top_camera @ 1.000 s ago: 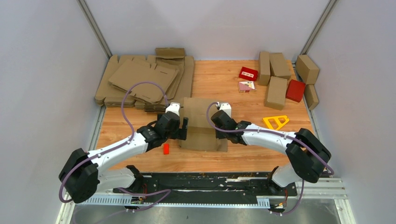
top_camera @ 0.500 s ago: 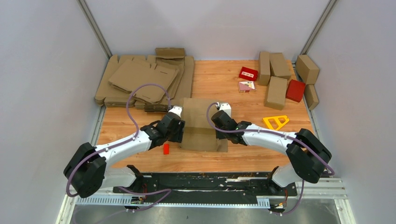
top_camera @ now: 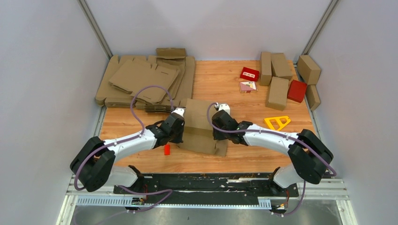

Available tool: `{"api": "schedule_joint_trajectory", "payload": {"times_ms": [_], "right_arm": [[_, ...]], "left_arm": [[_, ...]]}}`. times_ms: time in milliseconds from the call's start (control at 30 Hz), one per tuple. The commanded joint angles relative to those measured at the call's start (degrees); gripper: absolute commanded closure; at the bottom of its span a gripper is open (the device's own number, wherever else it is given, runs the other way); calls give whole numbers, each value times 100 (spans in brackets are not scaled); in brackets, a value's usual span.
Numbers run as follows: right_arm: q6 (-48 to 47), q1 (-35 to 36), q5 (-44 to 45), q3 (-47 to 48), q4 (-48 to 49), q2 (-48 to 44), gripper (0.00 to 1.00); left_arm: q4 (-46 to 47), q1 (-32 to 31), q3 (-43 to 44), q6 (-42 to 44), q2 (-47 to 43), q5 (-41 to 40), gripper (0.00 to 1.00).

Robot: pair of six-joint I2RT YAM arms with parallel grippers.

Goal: Fold the paper box

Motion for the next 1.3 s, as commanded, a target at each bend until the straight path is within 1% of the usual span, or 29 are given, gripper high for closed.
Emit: {"api": "schedule_joint_trajectory", "payload": {"times_ms": [0, 100, 200, 300, 333, 400, 467, 567, 733, 867, 967, 1033, 1167, 1267], "right_arm": [[63, 30, -488, 332, 247, -218, 63], [27, -7, -643, 310, 182, -391, 48], [-8, -93, -772, 140, 121, -792, 34], [-12, -152, -745, -106, -22, -1310, 15], [0, -169, -707, -185, -99, -1486, 10], [22, -170, -583, -361, -267, -1844, 5], [74, -180, -484, -587, -393, -2178, 3], [284, -181, -371, -854, -517, -2504, 3], [542, -169, -323, -904, -774, -2552, 2], [632, -21, -177, -668, -853, -2181, 0], [736, 99, 226, -357, -1037, -1738, 1], [839, 141, 513, -113, -1218, -1376, 2], [756, 255, 725, 326, -1369, -702, 5], [728, 415, 1018, 564, -1554, -293, 7]], "left_arm": [[351, -90, -38, -303, -129, -14, 100], [260, -101, -22, -380, -144, -125, 100], [249, -97, -101, -445, -246, -196, 100], [446, -96, -286, -515, -434, -130, 100], [534, -96, -357, -549, -502, -97, 100], [699, -97, -504, -637, -670, -84, 100], [824, -96, -611, -711, -816, -100, 100], [810, -96, -658, -772, -936, -63, 100], [949, -96, -861, -951, -1192, -111, 100], [1030, -96, -966, -1043, -1349, -147, 100], [975, -103, -968, -1070, -1420, -249, 100], [998, -105, -1009, -1114, -1488, -331, 100], [1074, -187, -1108, -1213, -1633, -572, 100], [978, -298, -1091, -1268, -1685, -900, 100]]}}
